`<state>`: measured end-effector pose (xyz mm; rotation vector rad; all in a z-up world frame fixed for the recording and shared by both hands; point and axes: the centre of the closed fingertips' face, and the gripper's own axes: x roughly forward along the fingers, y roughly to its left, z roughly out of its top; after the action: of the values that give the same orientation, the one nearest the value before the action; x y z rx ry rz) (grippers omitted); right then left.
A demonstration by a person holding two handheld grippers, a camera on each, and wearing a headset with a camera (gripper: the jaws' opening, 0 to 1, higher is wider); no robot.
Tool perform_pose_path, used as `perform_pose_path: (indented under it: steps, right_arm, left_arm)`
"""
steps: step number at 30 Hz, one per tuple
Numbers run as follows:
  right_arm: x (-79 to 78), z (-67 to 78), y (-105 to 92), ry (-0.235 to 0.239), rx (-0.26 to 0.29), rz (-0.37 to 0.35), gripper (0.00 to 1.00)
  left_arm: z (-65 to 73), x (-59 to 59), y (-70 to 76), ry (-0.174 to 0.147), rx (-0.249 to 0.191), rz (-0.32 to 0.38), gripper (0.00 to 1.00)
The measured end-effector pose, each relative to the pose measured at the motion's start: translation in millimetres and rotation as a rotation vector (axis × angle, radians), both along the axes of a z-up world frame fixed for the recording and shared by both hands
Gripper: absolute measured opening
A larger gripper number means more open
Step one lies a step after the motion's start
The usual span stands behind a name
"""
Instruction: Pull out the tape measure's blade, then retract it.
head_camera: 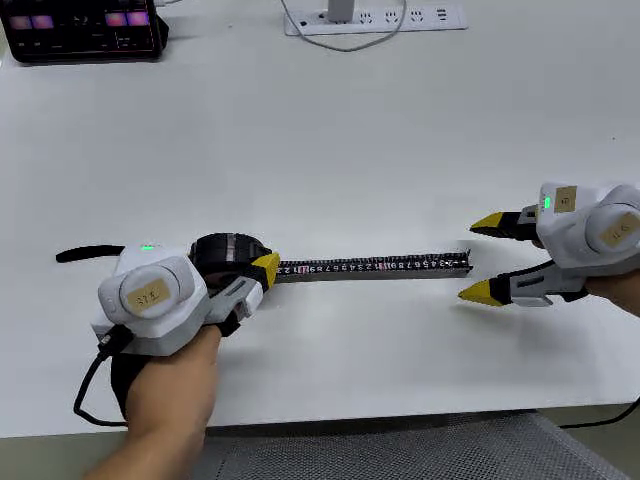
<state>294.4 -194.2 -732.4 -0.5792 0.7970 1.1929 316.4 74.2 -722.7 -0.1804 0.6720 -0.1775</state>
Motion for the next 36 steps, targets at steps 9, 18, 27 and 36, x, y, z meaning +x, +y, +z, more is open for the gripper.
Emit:
perform_pose_path:
  steps: [9, 18, 27, 36]
  right_arm:
    - [1.5, -2.7, 2.0, 0.024, -0.026, 0.04, 0.4]
    - [2.6, -10.7, -0.5, 0.038, -0.078, 0.082, 0.34]
    - [1.1, -17.9, -4.2, 0.034, -0.124, 0.126, 0.26]
    - [-0.4, -17.3, -5.1, 0.039, -0.138, 0.152, 0.21]
  left_arm:
    - [0.0, -0.2, -0.4, 0.012, 0.0, -0.006, 0.6]
    - [0.2, -0.5, -0.8, 0.015, 0.002, -0.01, 0.6]
    - [-0.5, -0.3, -0.4, 0.02, 0.002, -0.012, 0.6]
    - [-1.0, 0.0, -0.1, 0.022, 0.001, -0.013, 0.6]
